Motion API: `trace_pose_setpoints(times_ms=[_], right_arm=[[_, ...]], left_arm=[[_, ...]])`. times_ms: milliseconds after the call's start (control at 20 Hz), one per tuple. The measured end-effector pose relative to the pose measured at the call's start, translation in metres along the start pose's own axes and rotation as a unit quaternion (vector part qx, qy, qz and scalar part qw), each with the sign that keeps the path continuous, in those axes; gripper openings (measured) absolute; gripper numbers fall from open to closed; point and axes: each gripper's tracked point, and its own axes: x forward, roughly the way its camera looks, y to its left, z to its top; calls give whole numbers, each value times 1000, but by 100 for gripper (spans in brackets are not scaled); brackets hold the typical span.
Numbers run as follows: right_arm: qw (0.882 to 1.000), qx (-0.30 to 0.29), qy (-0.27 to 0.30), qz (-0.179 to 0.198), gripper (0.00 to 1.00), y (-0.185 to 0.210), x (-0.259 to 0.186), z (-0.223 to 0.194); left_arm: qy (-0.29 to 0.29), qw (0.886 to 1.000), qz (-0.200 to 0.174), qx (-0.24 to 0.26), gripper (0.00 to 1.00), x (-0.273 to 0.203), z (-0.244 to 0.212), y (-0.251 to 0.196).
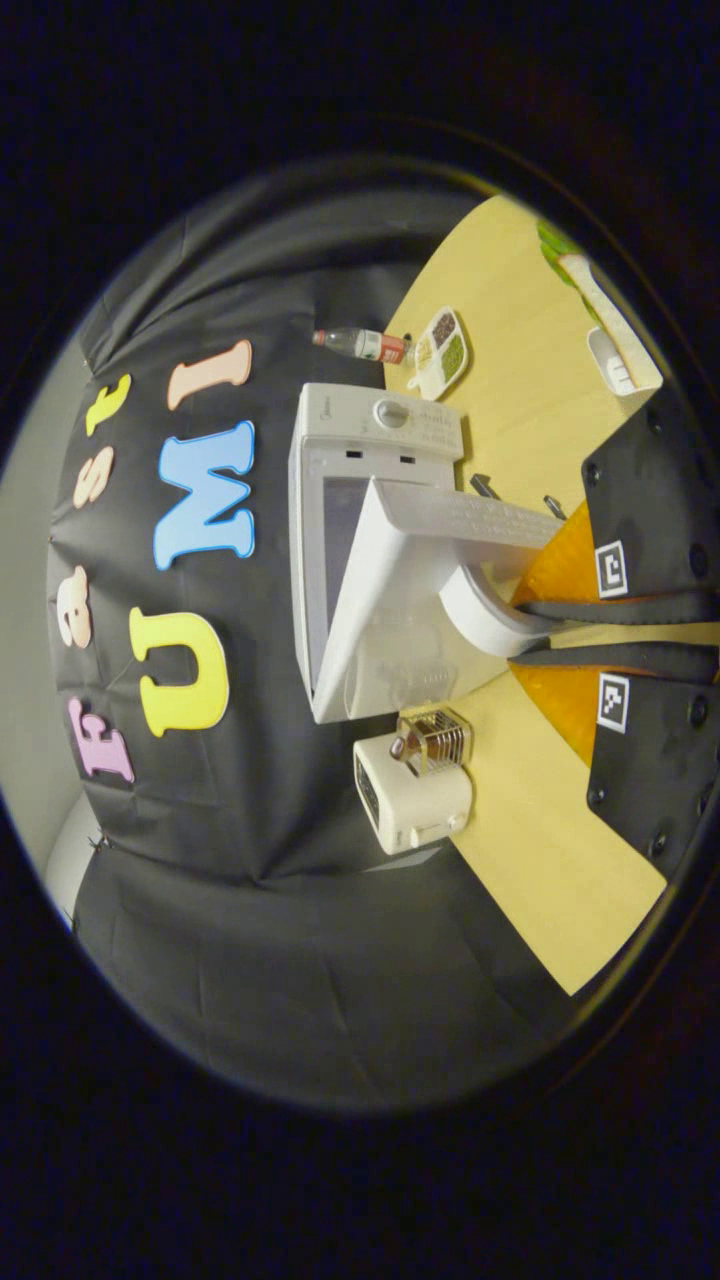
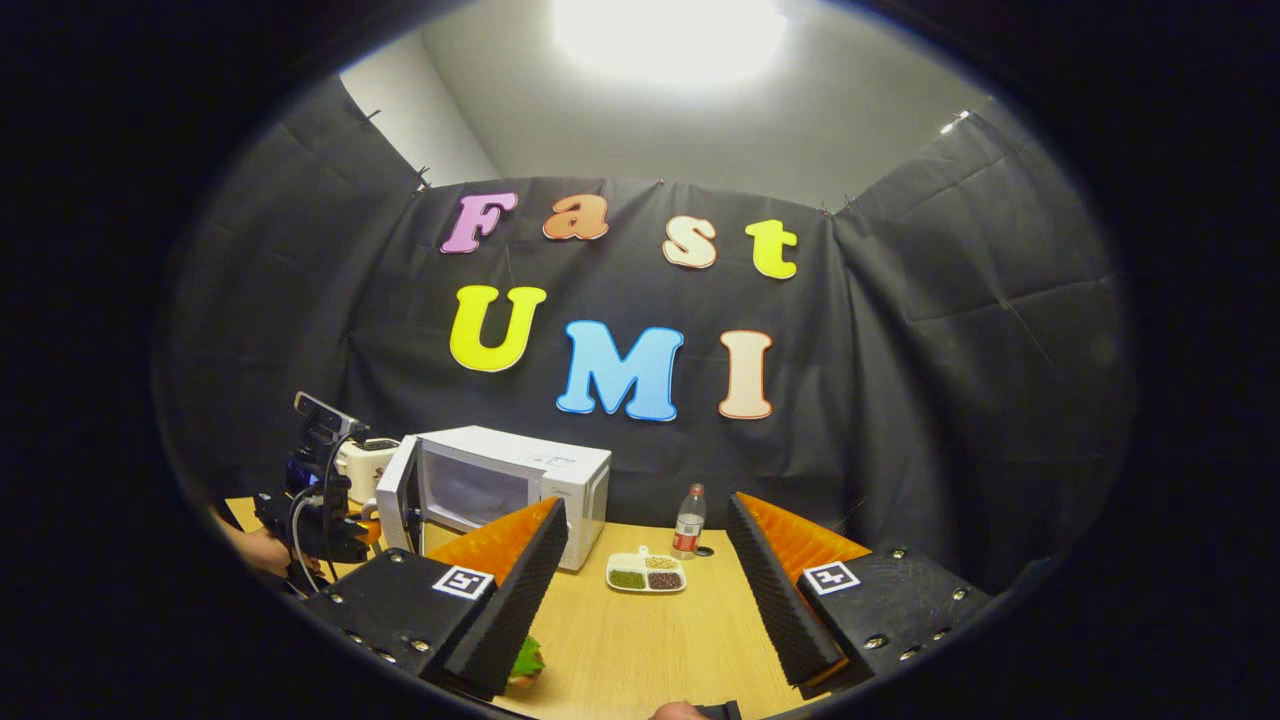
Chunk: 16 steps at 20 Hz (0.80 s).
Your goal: Open the microwave oven with the left hand, put the food in, and close the microwave oven.
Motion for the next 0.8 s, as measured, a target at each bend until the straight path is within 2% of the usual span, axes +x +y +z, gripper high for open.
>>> trace_pose_setpoints(times_ms=[150,300,400,450,500,700,750,800], right_arm=[[1000,-4,-5,4,96,22,2,7],[1000,3,-5,2,96,53,3,11],[1000,2,-7,0,96,74,3,16],[1000,0,-6,-4,96,82,4,16],[1000,1,-5,-7,97,92,4,16],[1000,13,-3,-16,97,130,6,17],[1000,14,-2,-19,97,138,7,16],[1000,16,-1,-22,97,146,8,17]], left_arm=[[1,1000,3,-8,13,-7,-6,28],[3,1000,-4,-10,16,-10,-11,55],[4,1000,-14,-13,13,-11,-14,75],[3,1000,-22,-15,16,-11,-14,84],[4,999,-29,-17,13,-11,-17,94],[5,998,-64,-12,13,-8,-21,122],[5,997,-72,-11,16,-8,-21,128],[5,997,-78,-10,13,-7,-20,133]])
